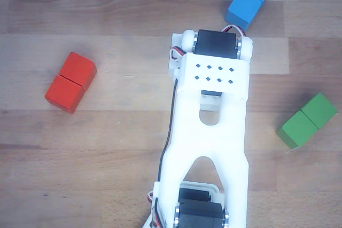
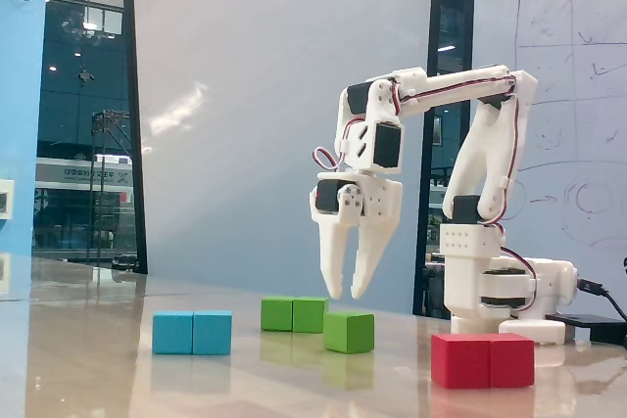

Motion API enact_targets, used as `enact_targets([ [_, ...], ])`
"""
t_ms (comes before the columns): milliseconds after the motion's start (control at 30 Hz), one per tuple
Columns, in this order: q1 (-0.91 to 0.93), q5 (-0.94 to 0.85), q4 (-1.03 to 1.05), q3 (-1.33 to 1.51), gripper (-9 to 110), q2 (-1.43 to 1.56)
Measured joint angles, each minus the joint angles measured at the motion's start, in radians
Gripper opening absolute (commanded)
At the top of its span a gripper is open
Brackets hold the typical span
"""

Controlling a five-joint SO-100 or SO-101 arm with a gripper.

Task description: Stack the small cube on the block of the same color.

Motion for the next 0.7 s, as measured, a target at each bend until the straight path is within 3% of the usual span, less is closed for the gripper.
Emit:
enact_targets([
  [267, 0.000, 0.000, 0.026, 0.000, 28, 0.000],
  [700, 0.000, 0.000, 0.123, 0.000, 28, -0.098],
])
